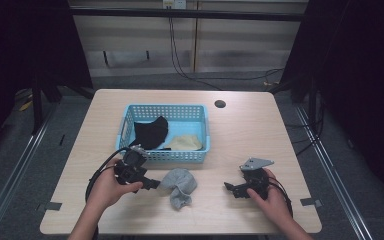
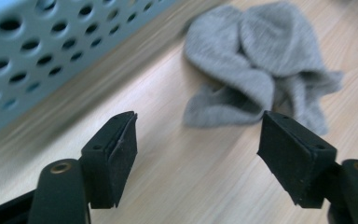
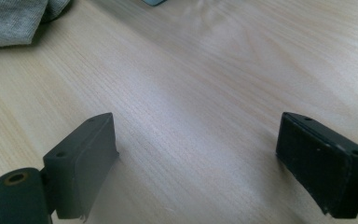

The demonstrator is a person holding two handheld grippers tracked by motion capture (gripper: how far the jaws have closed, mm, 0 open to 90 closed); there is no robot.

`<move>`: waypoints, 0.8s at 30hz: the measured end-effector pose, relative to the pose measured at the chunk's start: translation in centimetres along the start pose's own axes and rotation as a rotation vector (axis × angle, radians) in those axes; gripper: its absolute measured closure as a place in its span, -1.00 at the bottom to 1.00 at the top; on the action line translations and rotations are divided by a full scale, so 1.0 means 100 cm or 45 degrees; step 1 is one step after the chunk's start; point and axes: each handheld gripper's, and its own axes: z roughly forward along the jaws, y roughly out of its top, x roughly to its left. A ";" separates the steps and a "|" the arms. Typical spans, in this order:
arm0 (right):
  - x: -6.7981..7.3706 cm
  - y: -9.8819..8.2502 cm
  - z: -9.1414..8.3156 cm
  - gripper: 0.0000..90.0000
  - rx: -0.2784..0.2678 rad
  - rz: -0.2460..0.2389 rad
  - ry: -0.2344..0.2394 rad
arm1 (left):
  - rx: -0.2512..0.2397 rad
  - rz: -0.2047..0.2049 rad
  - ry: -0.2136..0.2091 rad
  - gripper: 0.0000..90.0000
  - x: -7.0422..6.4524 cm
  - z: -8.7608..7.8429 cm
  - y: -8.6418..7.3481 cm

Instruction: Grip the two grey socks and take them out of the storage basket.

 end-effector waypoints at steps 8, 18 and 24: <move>0.000 0.000 0.000 -0.74 0.000 -0.001 -0.001 | -0.055 0.055 0.055 -0.42 0.014 0.007 -0.022; 0.000 0.000 0.000 -0.74 0.000 0.000 0.000 | -0.103 0.139 0.097 -0.43 0.019 0.027 -0.035; 0.000 0.000 0.000 -0.74 0.000 0.000 0.000 | -0.177 0.236 0.149 -0.53 0.019 0.033 -0.040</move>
